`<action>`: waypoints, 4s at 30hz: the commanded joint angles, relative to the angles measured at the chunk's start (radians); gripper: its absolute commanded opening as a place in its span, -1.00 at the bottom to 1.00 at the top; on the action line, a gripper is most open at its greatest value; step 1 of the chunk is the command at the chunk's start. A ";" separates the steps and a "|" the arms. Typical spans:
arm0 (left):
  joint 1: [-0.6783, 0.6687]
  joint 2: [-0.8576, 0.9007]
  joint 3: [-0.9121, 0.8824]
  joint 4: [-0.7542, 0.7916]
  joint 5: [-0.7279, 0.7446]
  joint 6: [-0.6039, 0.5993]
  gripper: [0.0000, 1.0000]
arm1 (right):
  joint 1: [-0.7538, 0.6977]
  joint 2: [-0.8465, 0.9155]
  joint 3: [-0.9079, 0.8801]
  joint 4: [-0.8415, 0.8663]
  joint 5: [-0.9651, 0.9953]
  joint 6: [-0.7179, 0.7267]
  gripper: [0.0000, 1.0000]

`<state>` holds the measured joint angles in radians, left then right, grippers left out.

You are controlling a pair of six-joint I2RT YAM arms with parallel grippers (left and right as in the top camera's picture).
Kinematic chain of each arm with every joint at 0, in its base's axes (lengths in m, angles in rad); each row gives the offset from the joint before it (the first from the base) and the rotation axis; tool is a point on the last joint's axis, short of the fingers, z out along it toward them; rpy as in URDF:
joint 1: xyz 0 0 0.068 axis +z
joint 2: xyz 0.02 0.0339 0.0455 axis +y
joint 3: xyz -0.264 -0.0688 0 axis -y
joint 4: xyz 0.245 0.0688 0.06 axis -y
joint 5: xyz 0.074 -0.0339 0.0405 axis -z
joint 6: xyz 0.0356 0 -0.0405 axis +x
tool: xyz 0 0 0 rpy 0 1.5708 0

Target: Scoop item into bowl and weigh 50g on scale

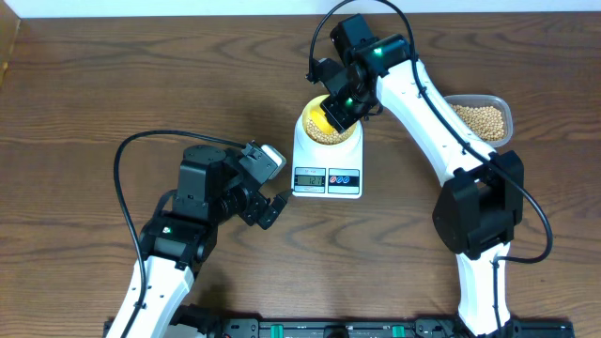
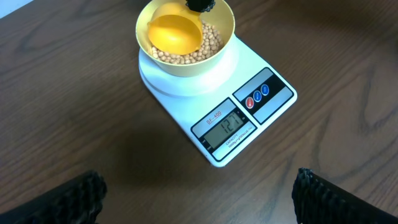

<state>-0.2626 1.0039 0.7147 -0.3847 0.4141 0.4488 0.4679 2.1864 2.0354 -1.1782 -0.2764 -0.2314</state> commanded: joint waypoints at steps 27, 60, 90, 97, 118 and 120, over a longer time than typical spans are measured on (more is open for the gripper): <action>0.004 -0.005 0.011 0.001 0.012 0.003 0.95 | -0.089 0.024 0.010 -0.004 -0.268 -0.026 -0.98; 0.004 -0.005 0.011 0.001 0.012 0.003 0.95 | -0.180 -0.103 0.020 -0.017 -0.319 -0.016 -0.98; 0.004 -0.005 0.011 0.001 0.012 0.003 0.94 | -0.721 -0.219 0.020 -0.183 -0.642 -0.076 -0.98; 0.004 -0.005 0.011 0.001 0.012 0.003 0.95 | -0.825 -0.218 0.013 -0.259 -0.353 -0.080 -0.98; 0.004 -0.005 0.011 0.000 0.013 0.003 0.95 | -0.492 -0.216 -0.118 -0.134 0.475 0.214 -0.98; 0.004 -0.005 0.011 0.000 0.012 0.003 0.95 | -0.452 -0.216 -0.118 -0.138 0.557 0.229 -0.98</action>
<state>-0.2626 1.0039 0.7147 -0.3847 0.4141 0.4488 -0.0299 1.9865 1.9205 -1.3132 0.0399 -0.0711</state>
